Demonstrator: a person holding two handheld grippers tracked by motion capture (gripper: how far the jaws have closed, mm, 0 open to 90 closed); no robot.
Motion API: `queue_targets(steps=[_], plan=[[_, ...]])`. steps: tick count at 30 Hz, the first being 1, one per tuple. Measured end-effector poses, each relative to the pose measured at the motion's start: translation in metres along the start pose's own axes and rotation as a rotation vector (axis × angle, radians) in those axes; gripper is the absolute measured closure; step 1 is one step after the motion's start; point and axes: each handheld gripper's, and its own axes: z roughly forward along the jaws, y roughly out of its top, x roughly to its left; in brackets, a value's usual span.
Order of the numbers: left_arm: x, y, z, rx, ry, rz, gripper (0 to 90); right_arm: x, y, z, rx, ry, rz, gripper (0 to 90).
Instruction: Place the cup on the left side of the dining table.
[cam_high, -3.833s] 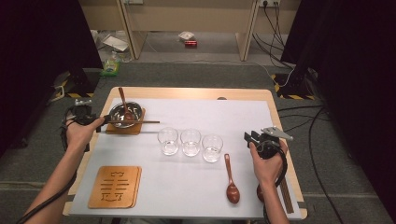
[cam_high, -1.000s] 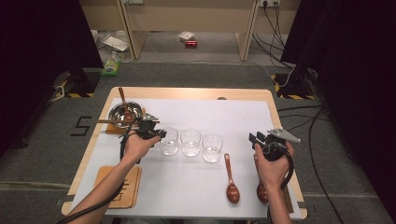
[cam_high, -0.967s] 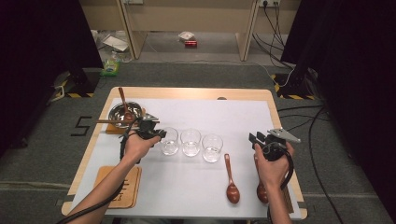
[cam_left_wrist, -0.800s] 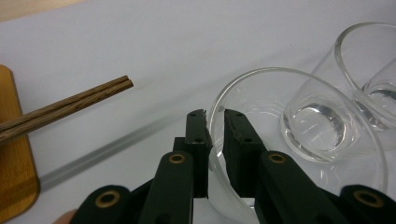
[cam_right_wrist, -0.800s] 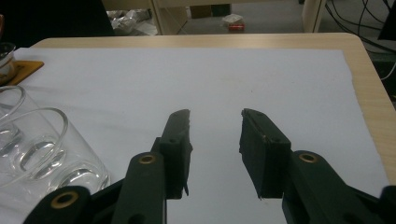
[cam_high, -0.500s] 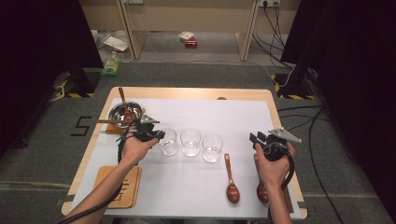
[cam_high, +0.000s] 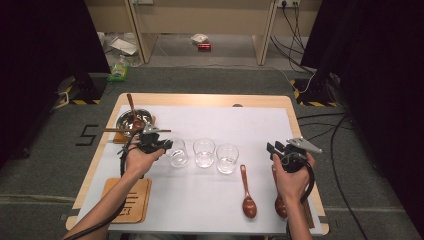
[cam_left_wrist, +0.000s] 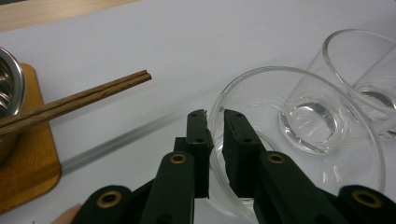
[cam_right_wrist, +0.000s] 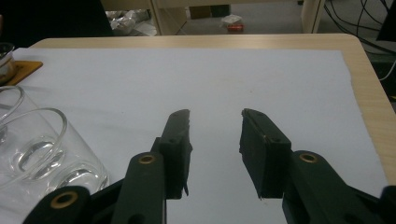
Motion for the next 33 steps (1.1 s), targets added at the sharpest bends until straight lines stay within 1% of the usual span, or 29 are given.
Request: queue_targets(steps=[10,26,33], plan=[[0.004,0.004,-0.01,-0.021,0.008,-0.001,80.3,0.0,0.0,-0.001,0.0,-0.001,0.001,62.9],[0.012,0.004,-0.022,-0.035,0.017,-0.011,80.3,0.0,0.0,0.0,-0.001,-0.002,0.0,62.9],[0.016,0.005,-0.027,-0.044,0.027,-0.016,80.3,0.001,0.0,0.0,-0.001,-0.002,-0.001,62.9]])
